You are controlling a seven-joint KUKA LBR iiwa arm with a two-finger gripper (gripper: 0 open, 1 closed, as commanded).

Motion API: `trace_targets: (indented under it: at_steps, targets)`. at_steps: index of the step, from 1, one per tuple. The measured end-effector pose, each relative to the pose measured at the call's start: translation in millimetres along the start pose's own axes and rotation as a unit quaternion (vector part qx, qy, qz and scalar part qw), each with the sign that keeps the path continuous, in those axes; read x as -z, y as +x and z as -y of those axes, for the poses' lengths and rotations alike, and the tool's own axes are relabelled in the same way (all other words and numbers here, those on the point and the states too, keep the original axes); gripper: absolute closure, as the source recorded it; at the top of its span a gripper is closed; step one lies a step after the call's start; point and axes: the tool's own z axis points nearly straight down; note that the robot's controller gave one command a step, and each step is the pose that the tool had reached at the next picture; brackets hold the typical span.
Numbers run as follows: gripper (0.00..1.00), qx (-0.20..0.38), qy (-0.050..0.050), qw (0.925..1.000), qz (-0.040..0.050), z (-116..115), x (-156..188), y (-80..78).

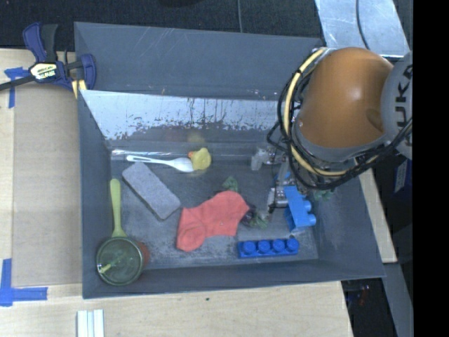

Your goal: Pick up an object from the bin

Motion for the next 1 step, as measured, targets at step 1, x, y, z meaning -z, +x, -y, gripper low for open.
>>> trace_targets:
  at_steps: [1]
  targets:
    - [0.00, 0.000, 0.000, 1.0000, 0.0040, 0.1, 3.8, -1.6]
